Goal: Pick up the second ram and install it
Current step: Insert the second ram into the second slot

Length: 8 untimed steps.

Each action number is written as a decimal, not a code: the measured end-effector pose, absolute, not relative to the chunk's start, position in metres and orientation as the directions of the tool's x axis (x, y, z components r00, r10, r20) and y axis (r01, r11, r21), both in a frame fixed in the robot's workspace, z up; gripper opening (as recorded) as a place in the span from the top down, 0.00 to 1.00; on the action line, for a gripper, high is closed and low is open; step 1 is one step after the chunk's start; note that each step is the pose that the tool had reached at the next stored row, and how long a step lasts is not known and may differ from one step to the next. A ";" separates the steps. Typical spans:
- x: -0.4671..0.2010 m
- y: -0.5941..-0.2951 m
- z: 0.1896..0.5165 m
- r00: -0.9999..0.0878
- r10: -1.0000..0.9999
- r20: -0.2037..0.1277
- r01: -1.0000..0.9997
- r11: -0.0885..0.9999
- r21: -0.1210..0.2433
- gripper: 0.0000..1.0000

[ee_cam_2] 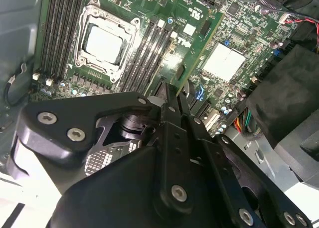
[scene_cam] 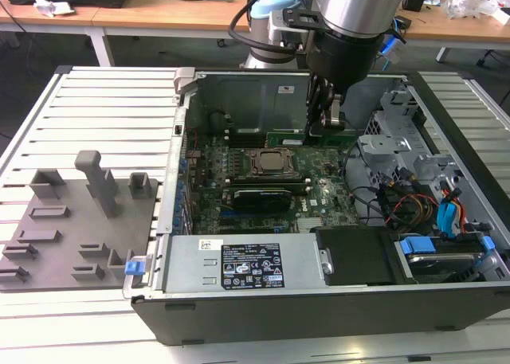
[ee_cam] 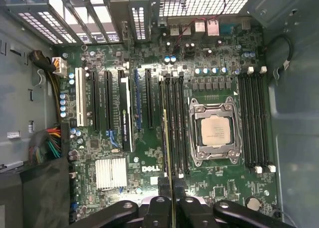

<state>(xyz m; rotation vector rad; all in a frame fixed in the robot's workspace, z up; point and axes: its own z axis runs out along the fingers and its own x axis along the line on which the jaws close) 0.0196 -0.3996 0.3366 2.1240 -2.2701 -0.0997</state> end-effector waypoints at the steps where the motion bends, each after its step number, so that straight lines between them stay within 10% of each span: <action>1: 0.020 -0.399 0.336 -0.067 -0.998 -0.021 -0.996 0.065 0.068 0.86; 8: 0.020 -0.391 0.324 -0.067 -0.998 -0.023 -0.996 0.065 0.068 0.86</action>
